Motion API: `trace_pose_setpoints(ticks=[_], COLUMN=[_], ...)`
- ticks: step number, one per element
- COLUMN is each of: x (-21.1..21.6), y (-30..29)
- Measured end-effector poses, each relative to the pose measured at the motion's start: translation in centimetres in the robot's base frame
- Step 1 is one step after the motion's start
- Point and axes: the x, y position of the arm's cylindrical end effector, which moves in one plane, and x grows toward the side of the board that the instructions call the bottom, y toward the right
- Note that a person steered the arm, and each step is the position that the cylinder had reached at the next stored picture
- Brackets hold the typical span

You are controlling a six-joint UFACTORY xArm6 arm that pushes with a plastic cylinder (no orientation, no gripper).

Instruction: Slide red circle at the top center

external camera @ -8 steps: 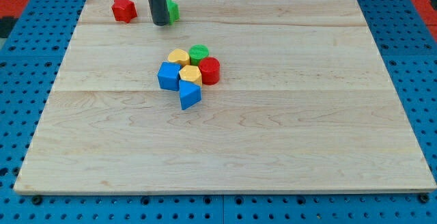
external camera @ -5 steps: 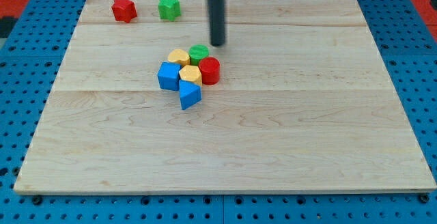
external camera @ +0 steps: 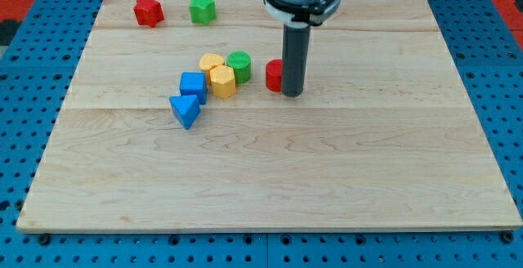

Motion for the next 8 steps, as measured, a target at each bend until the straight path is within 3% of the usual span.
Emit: trace_pose_setpoints(ticks=[1,2,3,4,5,6,7,8], x=[-6.2,-7.8,-2.4,-4.0,-8.0,-8.9,-13.1,-14.5], y=[-1.8,-1.7,-0.6,-6.5,-7.4,-7.0,-7.1,-7.2])
